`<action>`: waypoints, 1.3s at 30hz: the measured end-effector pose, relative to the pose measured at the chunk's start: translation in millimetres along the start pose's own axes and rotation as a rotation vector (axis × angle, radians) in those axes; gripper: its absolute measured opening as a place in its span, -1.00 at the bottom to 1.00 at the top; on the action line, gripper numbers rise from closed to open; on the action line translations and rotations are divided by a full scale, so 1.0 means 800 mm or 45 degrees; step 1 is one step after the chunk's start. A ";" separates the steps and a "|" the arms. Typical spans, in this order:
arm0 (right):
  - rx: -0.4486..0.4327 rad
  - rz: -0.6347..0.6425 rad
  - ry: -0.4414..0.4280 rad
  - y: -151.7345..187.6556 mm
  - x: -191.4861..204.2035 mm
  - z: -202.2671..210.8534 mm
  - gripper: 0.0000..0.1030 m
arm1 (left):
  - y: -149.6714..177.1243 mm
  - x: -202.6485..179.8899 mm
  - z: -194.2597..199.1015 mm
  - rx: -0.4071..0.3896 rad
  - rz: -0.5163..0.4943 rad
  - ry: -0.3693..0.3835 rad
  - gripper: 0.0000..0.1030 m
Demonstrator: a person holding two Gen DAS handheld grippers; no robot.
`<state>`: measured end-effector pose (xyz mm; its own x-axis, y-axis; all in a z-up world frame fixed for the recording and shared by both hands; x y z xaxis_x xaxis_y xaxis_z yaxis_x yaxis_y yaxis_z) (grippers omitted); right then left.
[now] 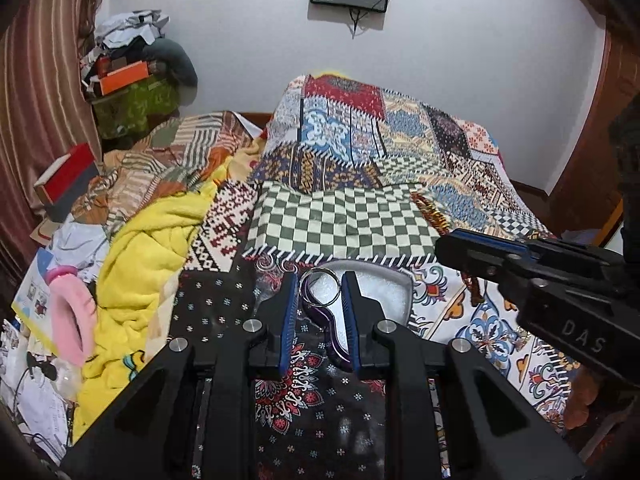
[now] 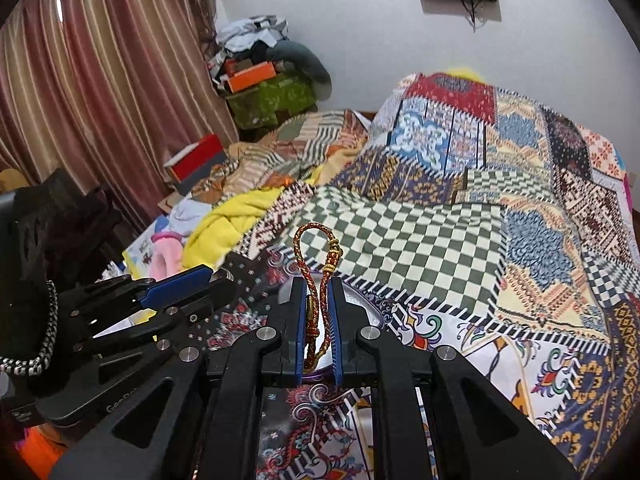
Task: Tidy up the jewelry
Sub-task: 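Carry both items over the heart tin and open both tools to drop them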
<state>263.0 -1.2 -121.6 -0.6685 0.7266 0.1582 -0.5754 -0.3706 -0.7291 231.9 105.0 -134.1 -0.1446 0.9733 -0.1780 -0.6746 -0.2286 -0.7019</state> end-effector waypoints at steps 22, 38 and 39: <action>0.176 -0.005 -0.043 0.014 -0.022 -0.062 -0.82 | 0.017 -0.013 -0.070 0.149 -0.042 0.078 -0.60; 0.242 0.004 -0.017 0.017 -0.015 -0.053 -0.71 | 0.005 0.000 -0.029 0.069 -0.012 0.034 -0.31; 0.239 0.012 -0.005 0.016 -0.013 -0.050 -0.69 | 0.005 -0.001 -0.025 0.066 -0.015 0.034 -0.28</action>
<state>281.5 9.4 -159.3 -0.6762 0.7203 0.1549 -0.6464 -0.4791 -0.5938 243.7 102.6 -150.7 -0.1174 0.9749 -0.1890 -0.7128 -0.2152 -0.6676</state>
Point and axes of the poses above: each gripper's, at about its wrist camera, not at the fingertips, and z roughly against the way its jaws point, x to its left, y to its underside, the point moved 2 cm from there along -z, roughly the way its jaws point, and after that the axes turned 6 degrees about z, right-handed, at the moved point
